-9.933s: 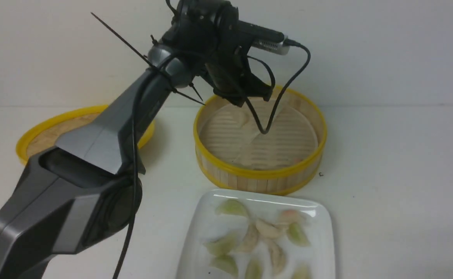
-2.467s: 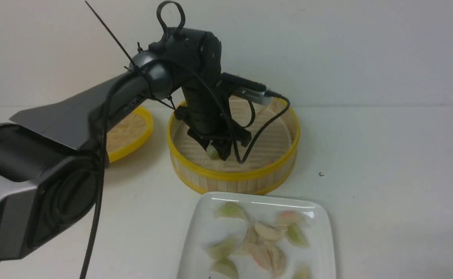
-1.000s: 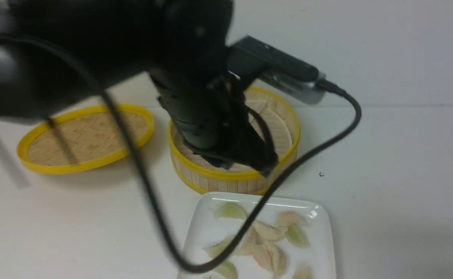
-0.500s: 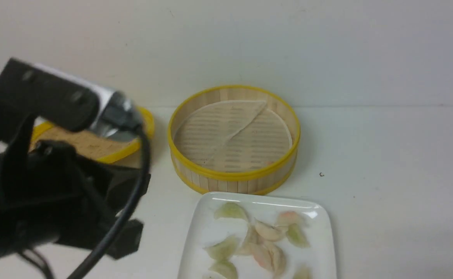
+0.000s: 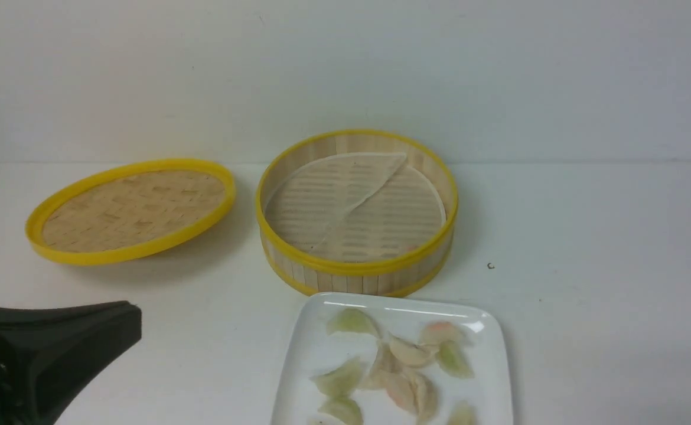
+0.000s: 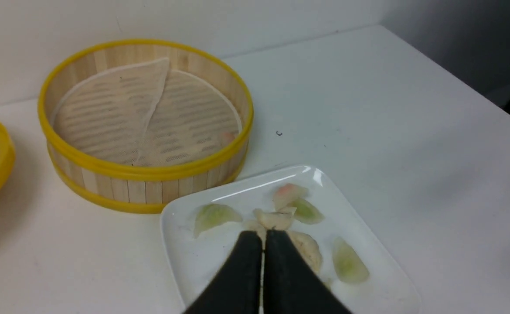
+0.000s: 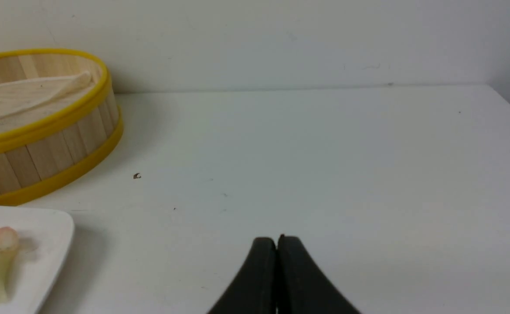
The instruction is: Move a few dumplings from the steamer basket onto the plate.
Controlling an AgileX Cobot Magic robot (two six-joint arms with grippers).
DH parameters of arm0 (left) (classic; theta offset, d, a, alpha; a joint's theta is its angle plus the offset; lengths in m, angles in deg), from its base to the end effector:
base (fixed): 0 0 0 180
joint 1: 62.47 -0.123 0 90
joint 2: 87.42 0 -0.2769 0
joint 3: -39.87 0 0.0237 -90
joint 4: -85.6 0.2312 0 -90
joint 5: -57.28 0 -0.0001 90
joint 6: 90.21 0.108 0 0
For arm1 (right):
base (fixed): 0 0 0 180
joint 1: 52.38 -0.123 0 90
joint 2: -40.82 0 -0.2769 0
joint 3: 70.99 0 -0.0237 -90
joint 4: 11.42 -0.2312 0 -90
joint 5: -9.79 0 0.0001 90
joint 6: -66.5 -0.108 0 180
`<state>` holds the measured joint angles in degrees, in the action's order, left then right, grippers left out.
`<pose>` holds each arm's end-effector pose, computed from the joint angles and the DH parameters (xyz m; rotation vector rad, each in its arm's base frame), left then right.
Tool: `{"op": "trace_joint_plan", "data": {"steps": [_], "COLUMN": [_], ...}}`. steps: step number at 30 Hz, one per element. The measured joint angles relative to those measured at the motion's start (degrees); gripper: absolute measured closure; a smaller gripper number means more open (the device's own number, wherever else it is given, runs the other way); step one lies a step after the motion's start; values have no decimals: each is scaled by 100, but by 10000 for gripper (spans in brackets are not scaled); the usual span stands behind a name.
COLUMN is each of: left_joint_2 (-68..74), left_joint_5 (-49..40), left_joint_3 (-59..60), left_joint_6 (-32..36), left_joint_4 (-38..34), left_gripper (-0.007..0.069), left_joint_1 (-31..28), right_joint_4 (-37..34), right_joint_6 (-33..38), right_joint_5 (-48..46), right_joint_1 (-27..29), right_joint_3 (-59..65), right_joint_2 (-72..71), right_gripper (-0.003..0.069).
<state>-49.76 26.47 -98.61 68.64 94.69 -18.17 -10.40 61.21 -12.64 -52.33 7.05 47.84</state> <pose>0.0811 -0.0669 0.3225 0.4690 1.9021 -0.5953 0.0565 -0.0008 0.1678 0.0766 1.8747 0.0452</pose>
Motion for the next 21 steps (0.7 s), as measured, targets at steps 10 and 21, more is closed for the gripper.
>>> {"op": "trace_joint_plan", "data": {"steps": [10,21], "left_joint_2": [-395,-2067], "left_joint_5": [-57,283], "left_joint_3": [52,1804], "left_joint_6": [-992,447], "left_joint_4": [1603,63], "left_gripper": [631,631], "left_joint_1": [-6,-2185], "right_joint_4": [0,0], "right_joint_6": [0,0], "right_joint_5": [0,0], "right_joint_1": [0,0], "right_joint_3": [0,0], "right_joint_2": [0,0], "right_gripper": [673,673]}}
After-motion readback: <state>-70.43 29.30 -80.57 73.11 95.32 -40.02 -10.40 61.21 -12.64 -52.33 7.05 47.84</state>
